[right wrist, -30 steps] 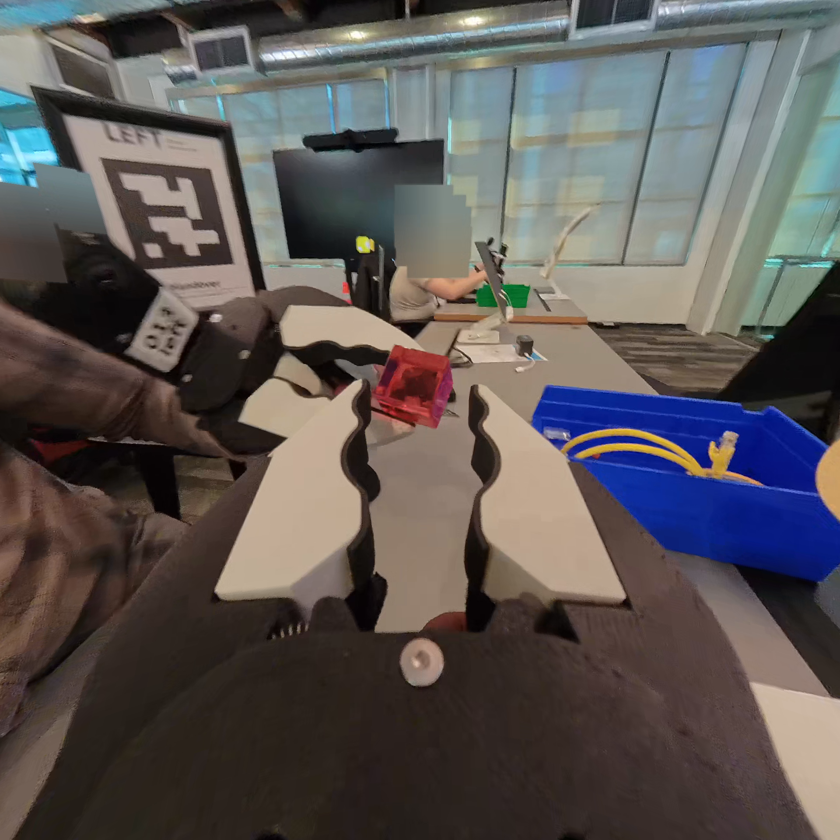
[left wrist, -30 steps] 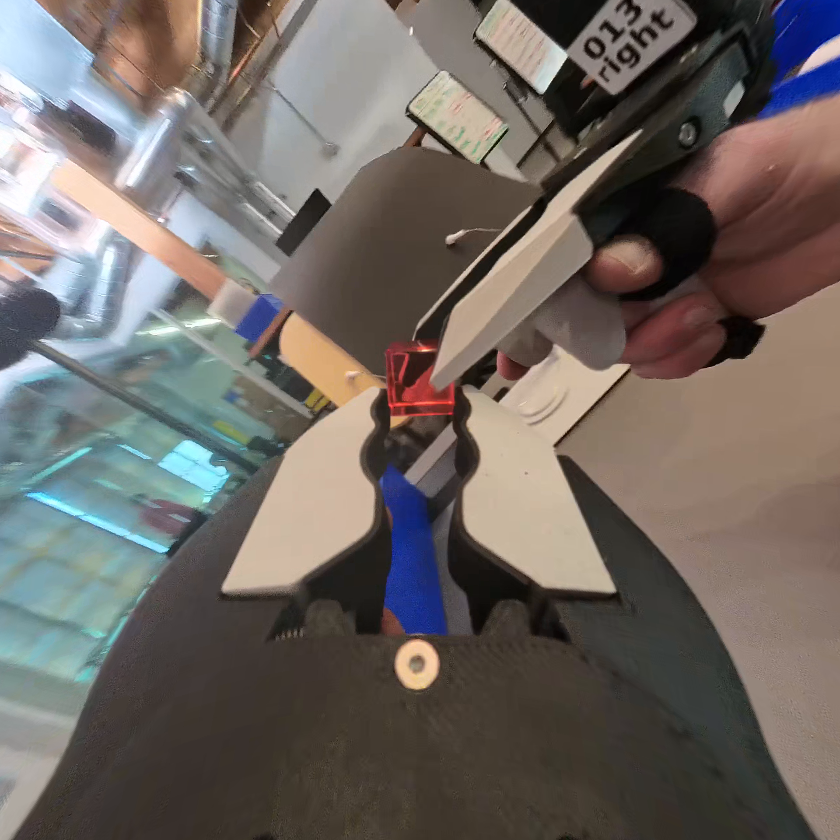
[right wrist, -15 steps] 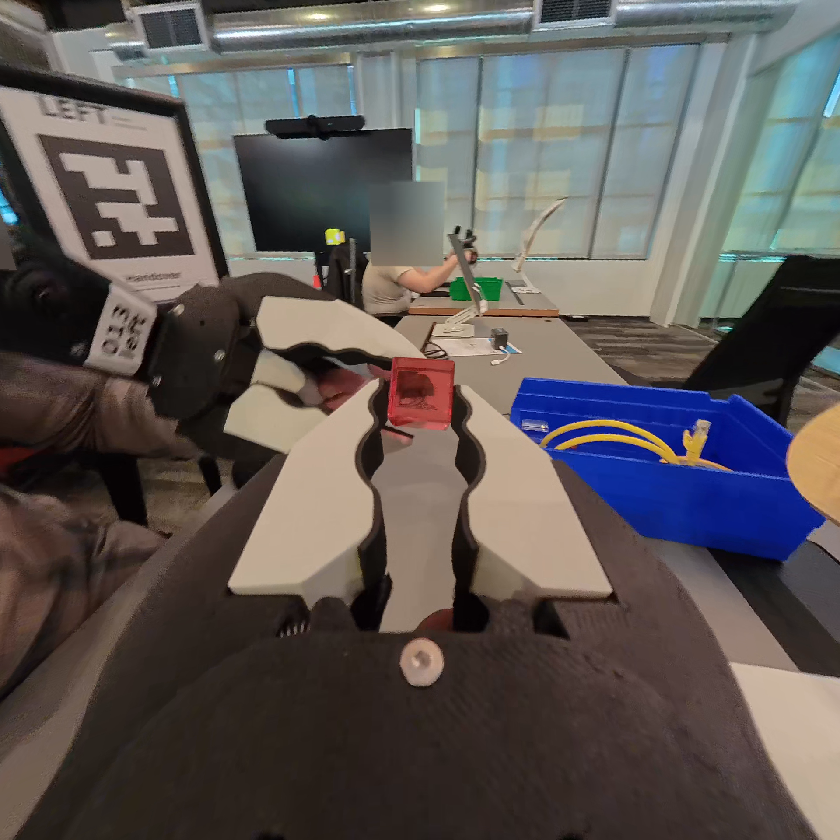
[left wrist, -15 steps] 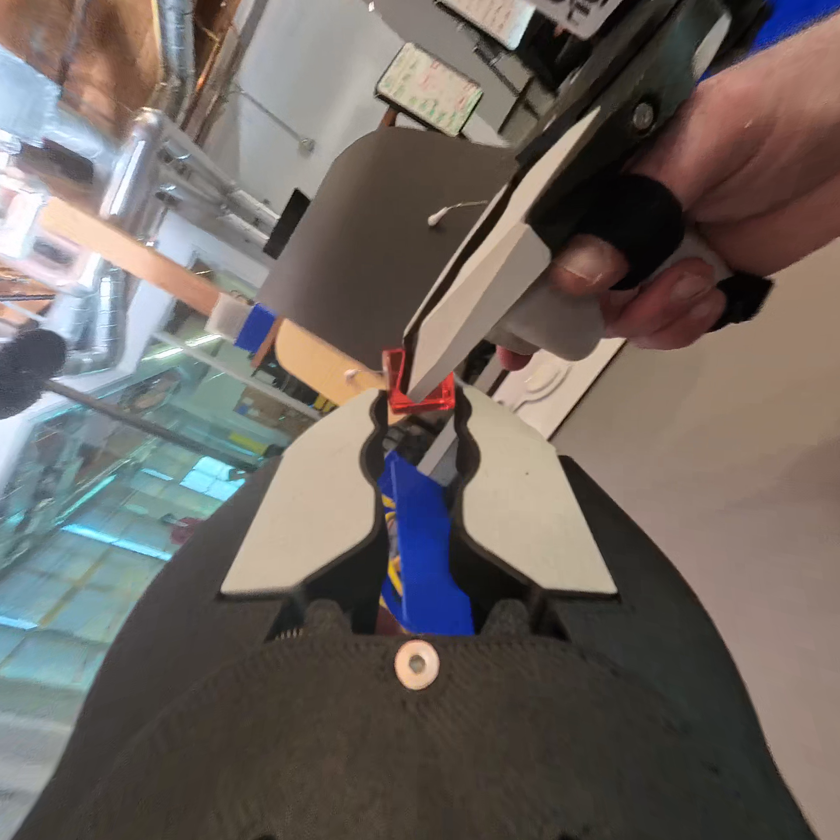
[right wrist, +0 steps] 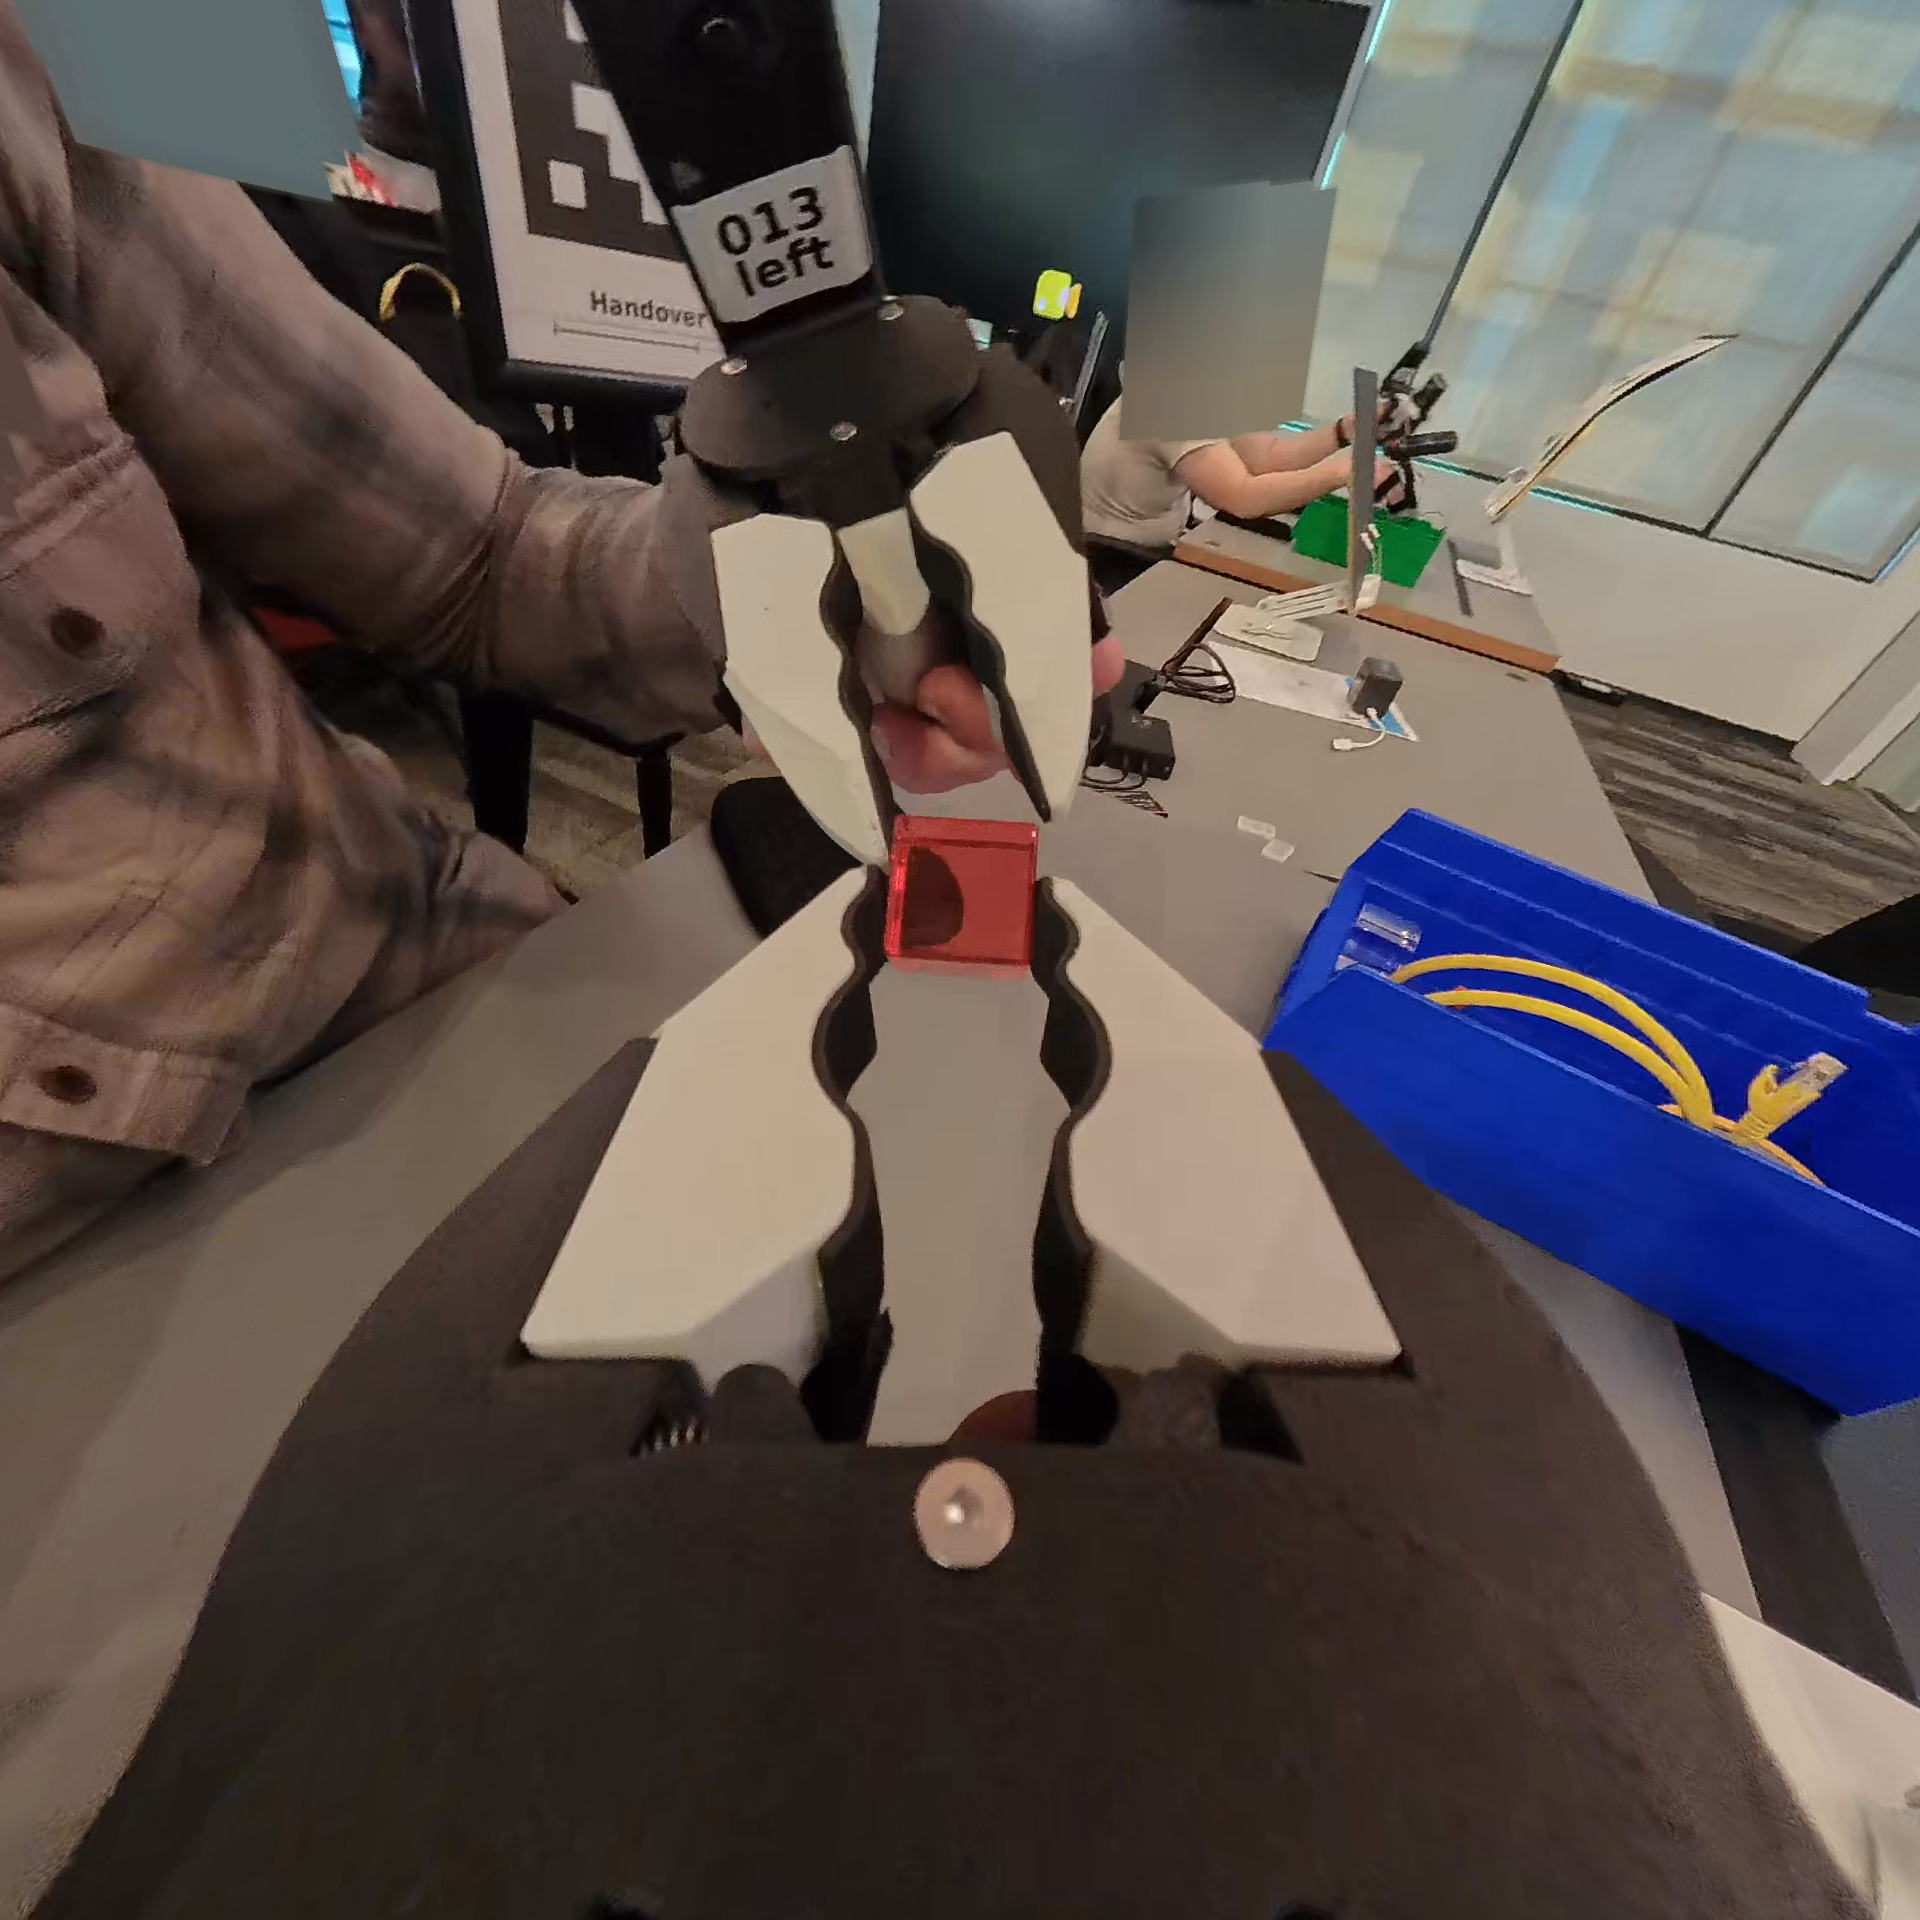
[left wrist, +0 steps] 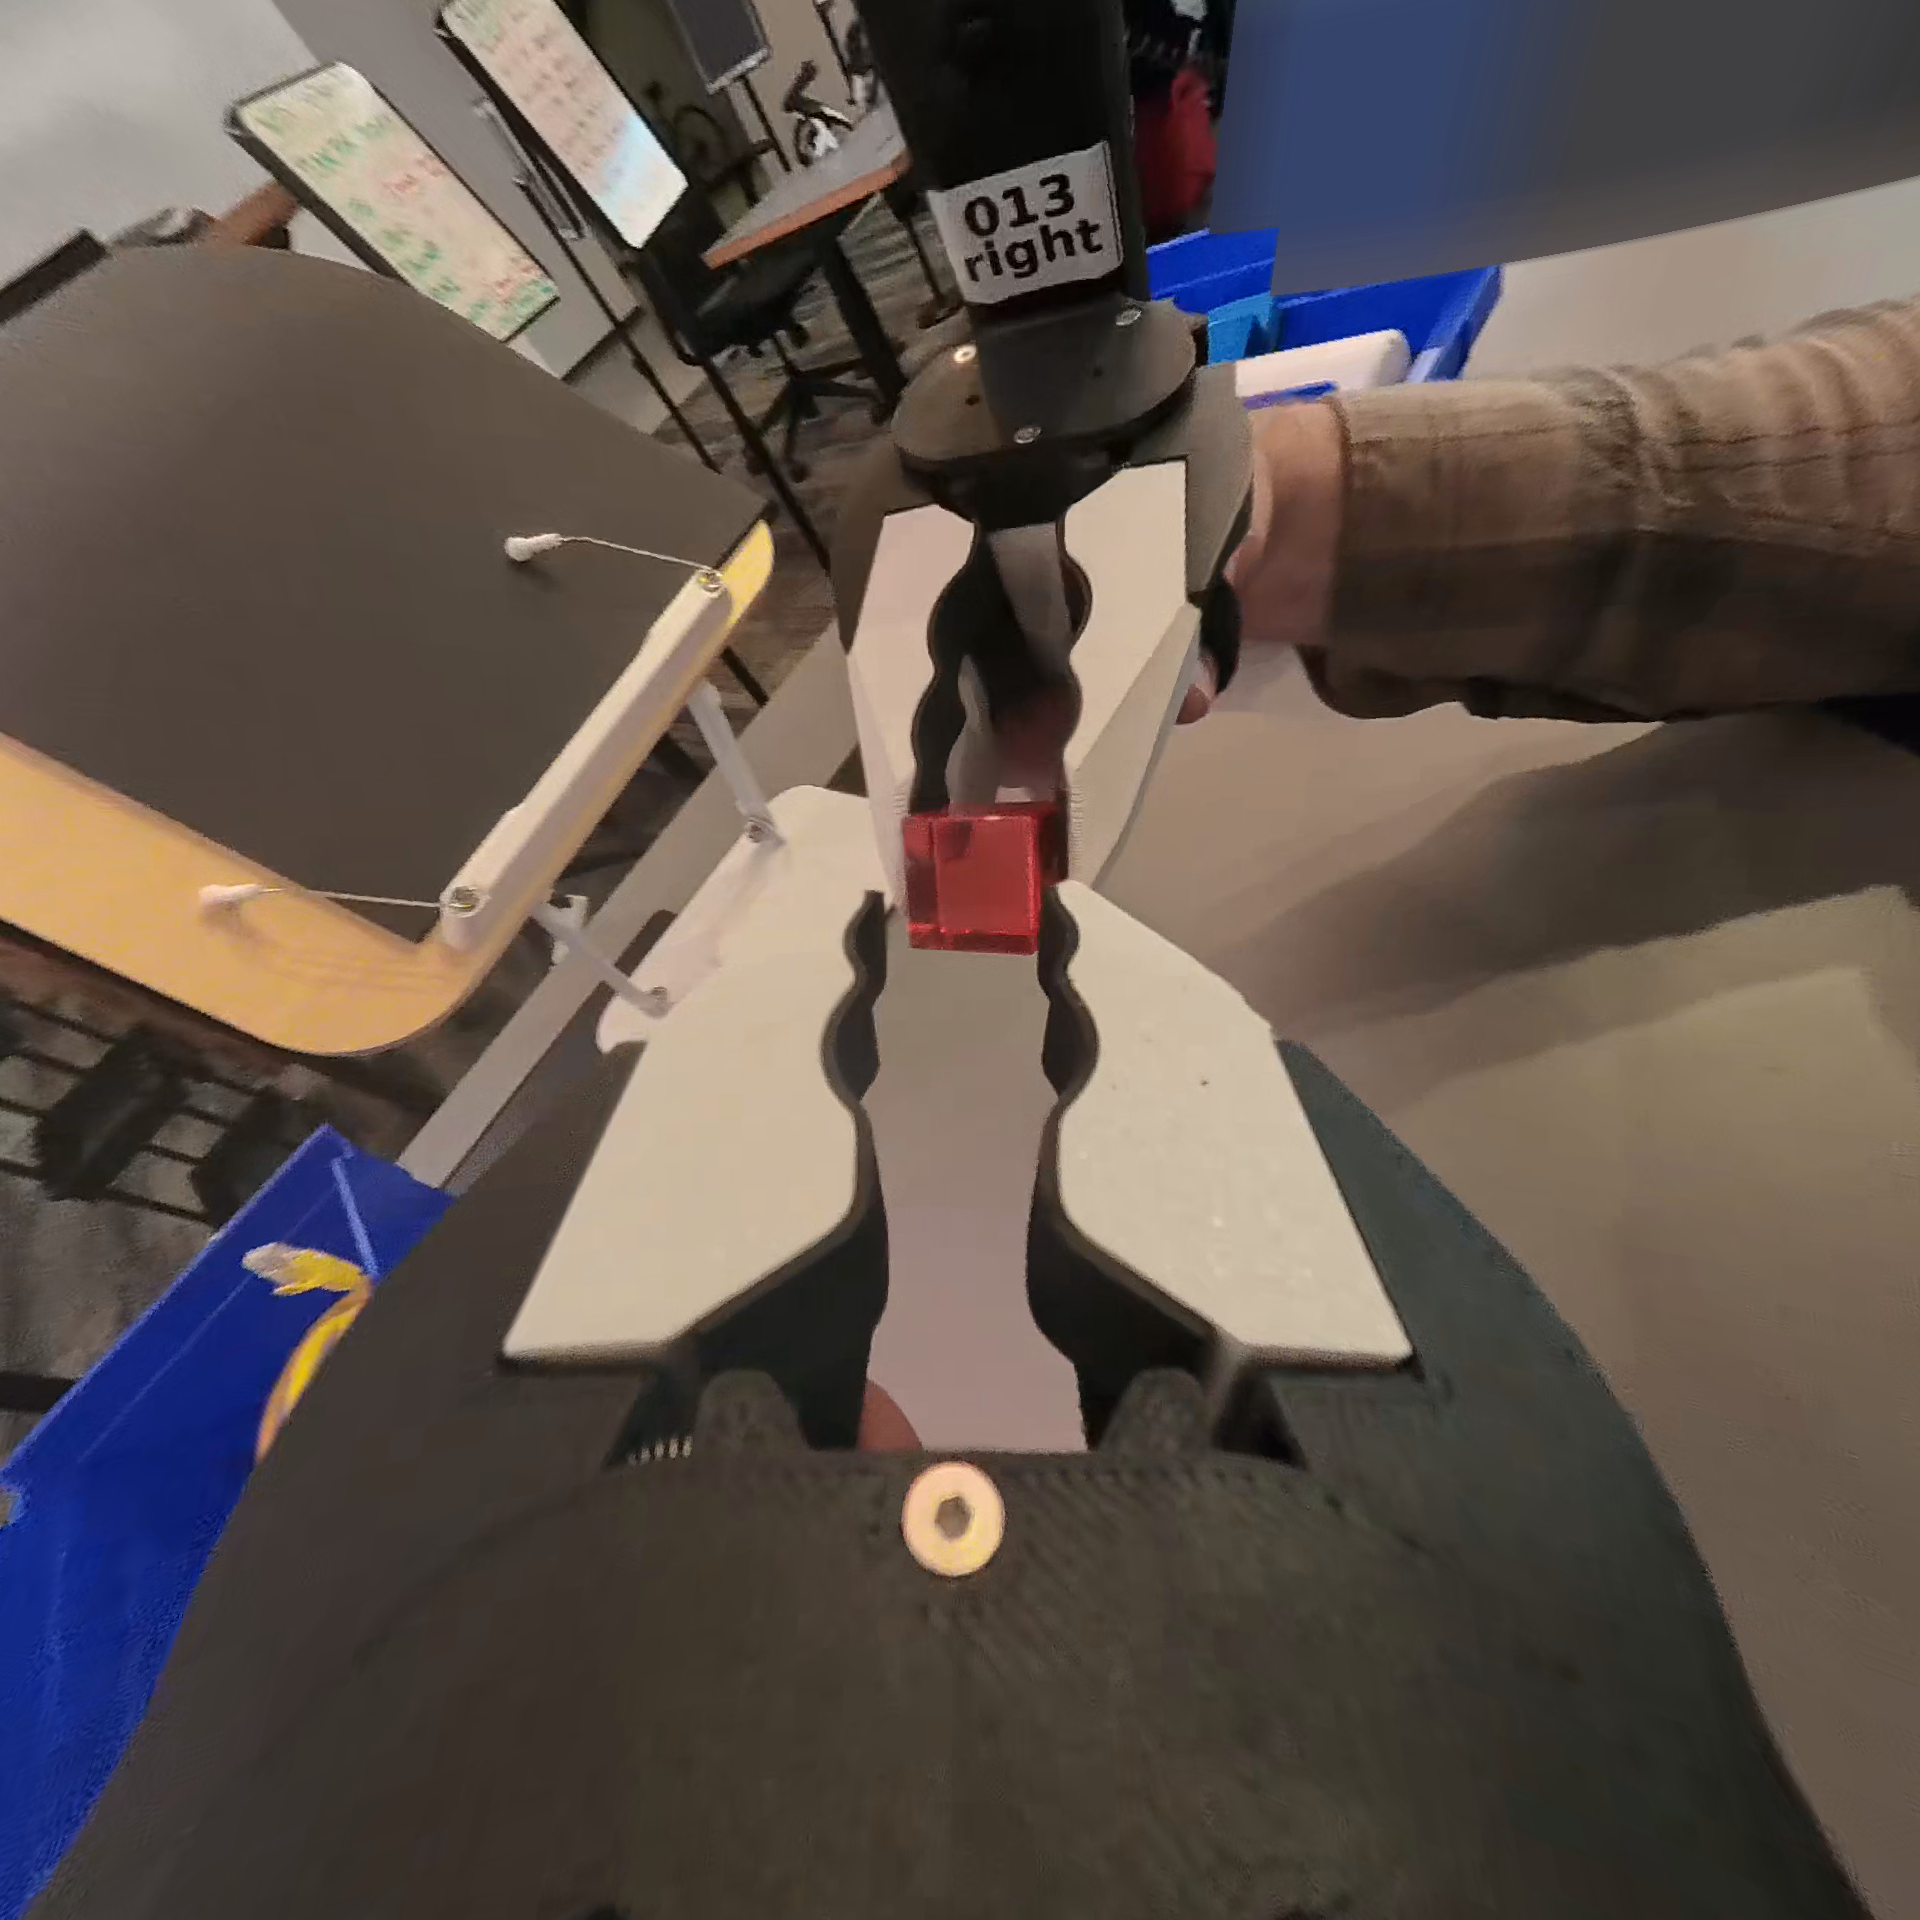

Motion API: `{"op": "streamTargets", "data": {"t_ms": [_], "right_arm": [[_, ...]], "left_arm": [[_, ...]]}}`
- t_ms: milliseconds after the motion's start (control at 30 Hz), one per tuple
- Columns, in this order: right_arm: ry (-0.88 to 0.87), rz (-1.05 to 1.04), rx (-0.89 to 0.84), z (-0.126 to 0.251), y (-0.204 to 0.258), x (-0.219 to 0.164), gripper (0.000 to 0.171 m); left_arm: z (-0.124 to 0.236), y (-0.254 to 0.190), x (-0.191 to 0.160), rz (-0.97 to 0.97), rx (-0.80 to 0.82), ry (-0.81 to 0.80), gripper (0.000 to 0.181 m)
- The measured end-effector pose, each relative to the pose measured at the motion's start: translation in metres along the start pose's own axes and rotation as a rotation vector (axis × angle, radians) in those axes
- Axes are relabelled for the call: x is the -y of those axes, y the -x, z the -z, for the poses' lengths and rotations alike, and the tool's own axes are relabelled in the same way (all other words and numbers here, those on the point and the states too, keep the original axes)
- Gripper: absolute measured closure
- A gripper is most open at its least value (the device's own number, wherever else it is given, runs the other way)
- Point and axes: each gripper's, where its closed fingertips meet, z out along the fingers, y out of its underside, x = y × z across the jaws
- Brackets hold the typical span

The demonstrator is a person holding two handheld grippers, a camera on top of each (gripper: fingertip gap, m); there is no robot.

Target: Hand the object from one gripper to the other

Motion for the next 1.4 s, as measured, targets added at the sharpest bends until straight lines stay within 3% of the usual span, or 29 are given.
{"op": "streamTargets", "data": {"t_ms": [233, 533, 867, 1133, 1400], "right_arm": [[0.022, 0.033, 0.089, -0.002, 0.019, -0.002, 0.146], [0.031, 0.055, 0.062, -0.003, 0.016, -0.003, 0.145], [-0.014, 0.026, -0.097, 0.004, -0.014, 0.007, 0.131], [-0.072, -0.125, -0.209, 0.012, -0.041, 0.017, 0.133], [-0.014, -0.209, -0.265, -0.005, -0.049, 0.011, 0.134]], "left_arm": [[0.001, -0.022, 0.002, 0.051, -0.172, -0.042, 0.156], [0.001, -0.020, 0.000, 0.073, -0.153, -0.073, 0.156], [0.005, 0.007, 0.009, -0.051, 0.098, -0.104, 0.156], [0.010, 0.044, 0.001, -0.563, 0.601, 0.115, 0.157], [0.003, 0.045, -0.003, -0.783, 0.727, 0.196, 0.157]]}}
